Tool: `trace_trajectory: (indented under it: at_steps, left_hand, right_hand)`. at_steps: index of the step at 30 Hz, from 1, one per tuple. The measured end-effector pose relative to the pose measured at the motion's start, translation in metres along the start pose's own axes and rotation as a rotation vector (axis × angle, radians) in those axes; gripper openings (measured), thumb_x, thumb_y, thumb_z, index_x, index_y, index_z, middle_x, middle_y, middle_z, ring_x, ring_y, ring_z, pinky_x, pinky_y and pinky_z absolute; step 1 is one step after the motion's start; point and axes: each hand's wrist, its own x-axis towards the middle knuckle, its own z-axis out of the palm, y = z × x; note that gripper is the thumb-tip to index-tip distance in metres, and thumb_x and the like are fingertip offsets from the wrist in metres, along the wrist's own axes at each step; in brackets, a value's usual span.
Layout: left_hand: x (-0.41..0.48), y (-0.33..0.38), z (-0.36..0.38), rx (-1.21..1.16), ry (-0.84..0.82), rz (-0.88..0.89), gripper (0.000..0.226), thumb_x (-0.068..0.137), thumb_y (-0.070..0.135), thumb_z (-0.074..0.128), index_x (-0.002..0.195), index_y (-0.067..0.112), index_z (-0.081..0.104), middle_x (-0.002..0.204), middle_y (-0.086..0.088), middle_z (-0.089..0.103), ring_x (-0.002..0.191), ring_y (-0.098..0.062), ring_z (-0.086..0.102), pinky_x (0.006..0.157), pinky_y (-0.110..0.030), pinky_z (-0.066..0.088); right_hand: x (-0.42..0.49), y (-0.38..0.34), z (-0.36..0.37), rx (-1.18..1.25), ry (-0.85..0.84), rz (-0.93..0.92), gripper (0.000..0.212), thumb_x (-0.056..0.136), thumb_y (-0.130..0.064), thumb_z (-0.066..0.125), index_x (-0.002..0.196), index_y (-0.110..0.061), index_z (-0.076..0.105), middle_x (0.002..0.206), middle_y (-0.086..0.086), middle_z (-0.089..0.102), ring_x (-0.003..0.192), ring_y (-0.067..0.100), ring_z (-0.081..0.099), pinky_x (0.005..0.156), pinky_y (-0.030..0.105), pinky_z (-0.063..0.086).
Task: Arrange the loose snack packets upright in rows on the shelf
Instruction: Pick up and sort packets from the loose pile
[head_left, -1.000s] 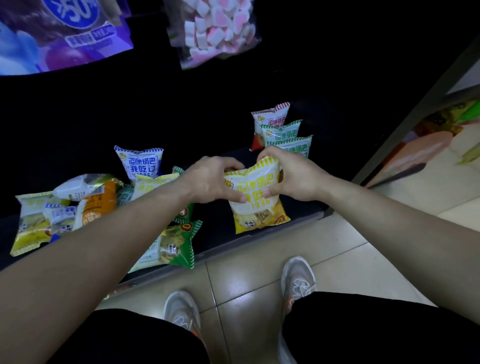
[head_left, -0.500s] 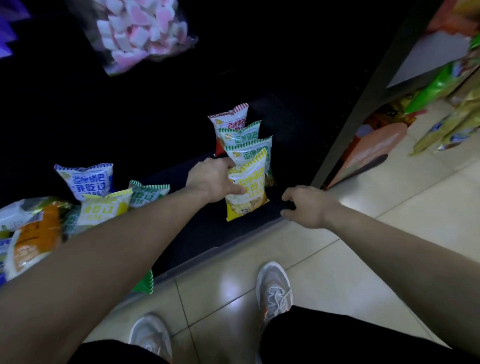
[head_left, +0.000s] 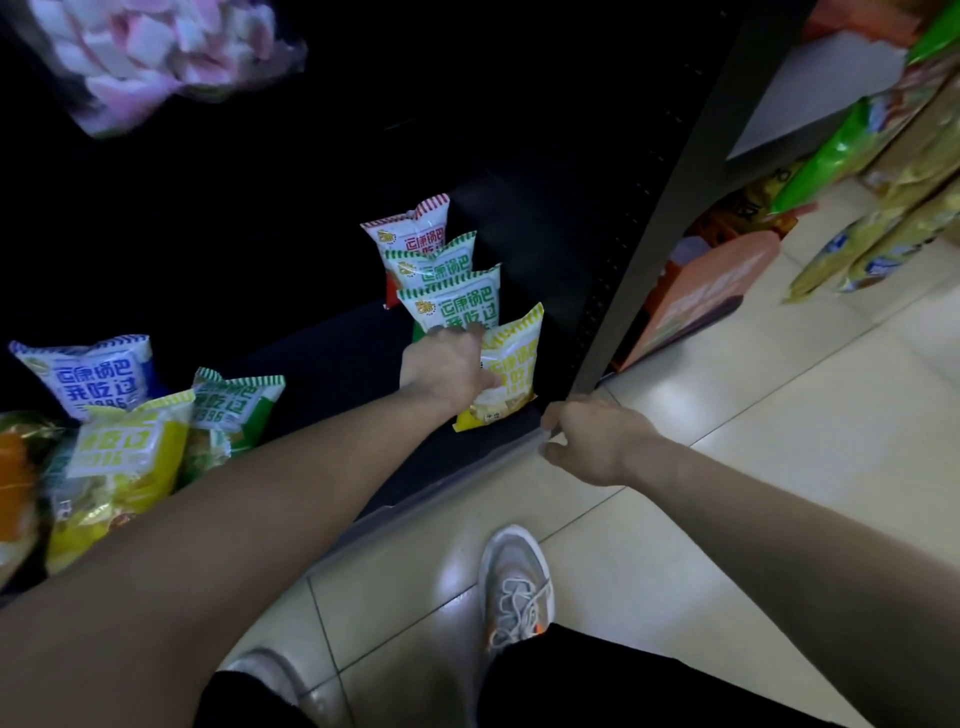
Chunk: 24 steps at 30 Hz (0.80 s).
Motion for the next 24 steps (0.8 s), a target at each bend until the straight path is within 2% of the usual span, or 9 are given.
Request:
trace_trajectory:
  at_steps: [3,5,7,11,15,18,22,24]
  left_hand:
    - [0.001,0.005,-0.002,0.014,-0.009,-0.014,0.062,0.083,0.053,0.066,0.132,0.020,0.045,0.117,-0.007,0.059,0.111,-0.027,0.054,0.070,-0.038,0.049]
    - [-0.002,0.005,-0.004,0.008,0.000,0.014,0.068,0.084,0.051,0.066,0.138,0.020,0.039,0.129,-0.006,0.052,0.116,-0.028,0.051,0.076,-0.041,0.051]
    - [-0.006,0.005,-0.006,0.017,0.007,0.035,0.080,0.081,0.054,0.068,0.144,0.020,0.031,0.140,-0.005,0.044,0.121,-0.028,0.048,0.080,-0.042,0.051]
    - [-0.014,-0.005,-0.029,0.017,0.026,-0.004,0.094,0.077,0.064,0.066,0.149,0.021,0.024,0.147,-0.005,0.039,0.128,-0.028,0.043,0.085,-0.043,0.048]
    - [-0.045,-0.043,-0.071,0.059,0.056,0.009,0.087,0.080,0.064,0.061,0.148,0.022,0.027,0.146,-0.006,0.041,0.126,-0.028,0.045,0.089,-0.043,0.048]
    - [-0.089,-0.078,-0.105,0.153,0.011,-0.039,0.086,0.081,0.063,0.060,0.149,0.024,0.026,0.146,-0.006,0.041,0.126,-0.028,0.046,0.095,-0.044,0.047]
    - [-0.155,-0.127,-0.146,0.209,-0.016,-0.095,0.087,0.084,0.059,0.060,0.152,0.022,0.022,0.150,-0.005,0.037,0.132,-0.028,0.043,0.100,-0.043,0.043]
    - [-0.184,-0.151,-0.159,0.201,-0.002,-0.131,0.085,0.088,0.056,0.058,0.154,0.020,0.019,0.153,-0.005,0.034,0.134,-0.028,0.041,0.099,-0.043,0.044]
  right_hand:
    - [-0.002,0.000,-0.002,0.013,-0.011,0.010,0.039,0.094,-0.038,0.055,0.128,-0.019,0.056,0.130,0.011,0.054,0.121,0.030,0.051,0.090,0.031,0.040]
    - [-0.003,-0.003,-0.003,0.011,-0.015,0.009,0.039,0.094,-0.039,0.055,0.127,-0.020,0.056,0.129,0.010,0.054,0.121,0.031,0.051,0.091,0.033,0.041]
    - [-0.004,-0.007,-0.006,0.004,-0.015,0.012,0.038,0.093,-0.041,0.054,0.127,-0.022,0.057,0.127,0.009,0.053,0.121,0.032,0.051,0.092,0.035,0.043]
    - [-0.007,-0.023,-0.020,-0.033,-0.008,-0.008,0.043,0.092,-0.045,0.054,0.126,-0.020,0.057,0.126,0.010,0.052,0.119,0.035,0.052,0.096,0.042,0.046]
    - [-0.009,-0.054,-0.049,-0.076,0.056,-0.055,0.048,0.091,-0.049,0.054,0.130,-0.021,0.054,0.130,0.011,0.051,0.121,0.034,0.051,0.095,0.044,0.047]
    - [-0.013,-0.087,-0.075,-0.067,0.097,-0.115,0.048,0.092,-0.049,0.054,0.132,-0.021,0.054,0.133,0.008,0.049,0.121,0.032,0.050,0.094,0.044,0.047]
    - [-0.020,-0.133,-0.096,-0.065,0.158,-0.208,0.049,0.093,-0.049,0.054,0.133,-0.021,0.052,0.131,0.005,0.050,0.113,0.028,0.052,0.081,0.040,0.047]
    - [-0.020,-0.156,-0.098,-0.084,0.163,-0.247,0.050,0.093,-0.050,0.055,0.134,-0.021,0.050,0.131,0.005,0.050,0.113,0.029,0.052,0.082,0.041,0.048]
